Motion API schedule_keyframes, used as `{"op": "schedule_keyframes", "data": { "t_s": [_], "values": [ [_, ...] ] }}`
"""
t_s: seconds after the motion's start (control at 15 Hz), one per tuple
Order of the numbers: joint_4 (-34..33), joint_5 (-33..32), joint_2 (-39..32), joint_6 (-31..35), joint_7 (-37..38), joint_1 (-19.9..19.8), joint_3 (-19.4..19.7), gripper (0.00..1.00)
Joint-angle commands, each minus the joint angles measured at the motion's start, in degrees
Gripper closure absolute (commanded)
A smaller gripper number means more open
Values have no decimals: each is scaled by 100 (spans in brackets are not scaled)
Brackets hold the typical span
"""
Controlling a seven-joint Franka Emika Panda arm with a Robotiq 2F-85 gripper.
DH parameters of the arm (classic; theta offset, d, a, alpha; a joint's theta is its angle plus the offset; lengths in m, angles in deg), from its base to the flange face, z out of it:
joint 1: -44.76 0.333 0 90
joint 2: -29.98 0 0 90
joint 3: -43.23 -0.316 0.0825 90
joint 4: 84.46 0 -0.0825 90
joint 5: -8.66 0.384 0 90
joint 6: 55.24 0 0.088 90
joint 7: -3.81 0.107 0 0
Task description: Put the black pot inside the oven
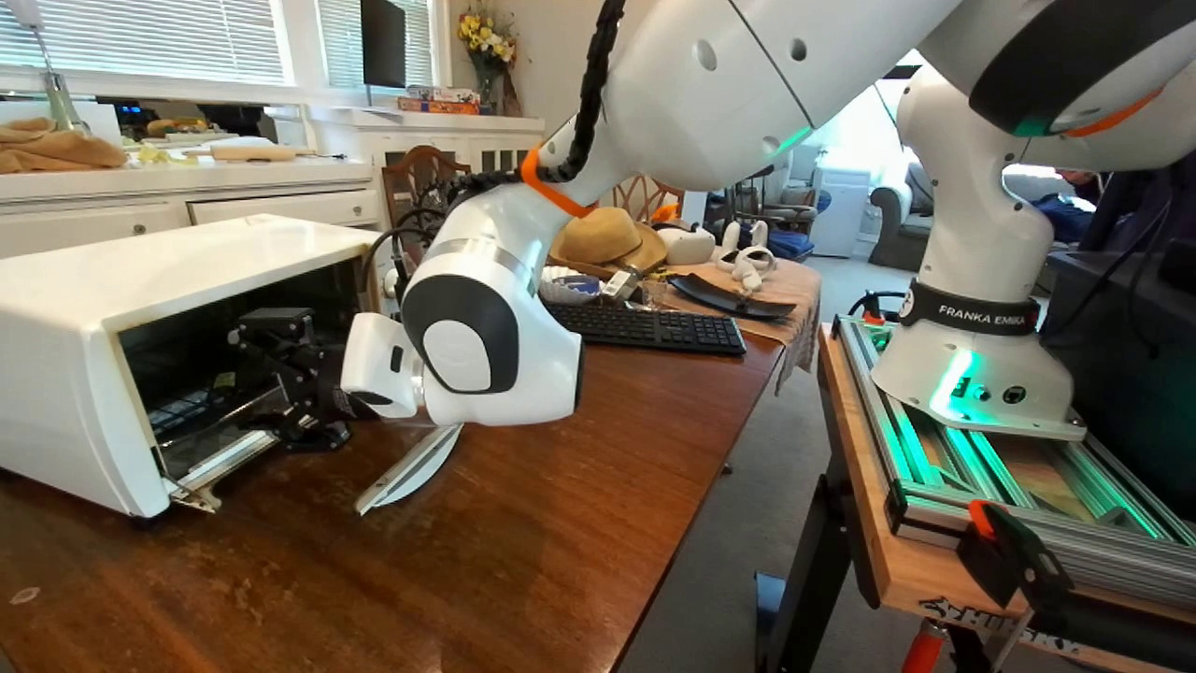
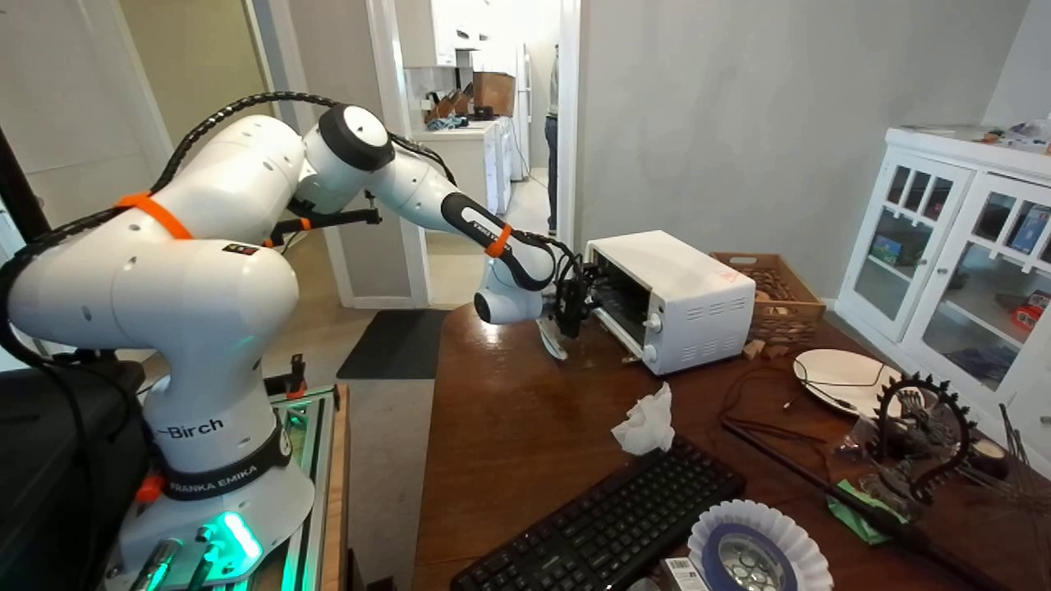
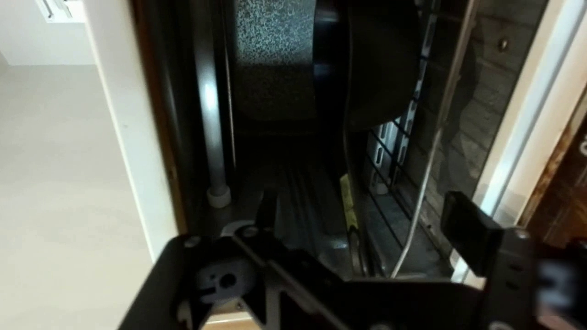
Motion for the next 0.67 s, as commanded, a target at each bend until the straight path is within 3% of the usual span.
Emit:
{"op": "schedule_keyframes", "data": {
  "t_s": [0.0, 0.07, 0.13, 0.27, 0.33, 0.47, 0.53, 0.6],
  "values": [
    [308, 682, 298, 207, -887, 14, -84, 0],
    [510, 532, 1019, -243, -1789, -771, -1044, 0],
    [561, 641, 1131, -292, -2067, -870, -1199, 0],
    [713, 774, 1498, -588, -2807, -1345, -1893, 0],
    [723, 1097, 1209, -219, -2436, -692, -1216, 0],
    [870, 1406, 1445, -235, -2932, -735, -1351, 0],
    [1075, 1334, 1934, -828, -3743, -1568, -2402, 0],
    [1042, 1813, 1624, -343, -3550, -741, -1505, 0]
  ]
}}
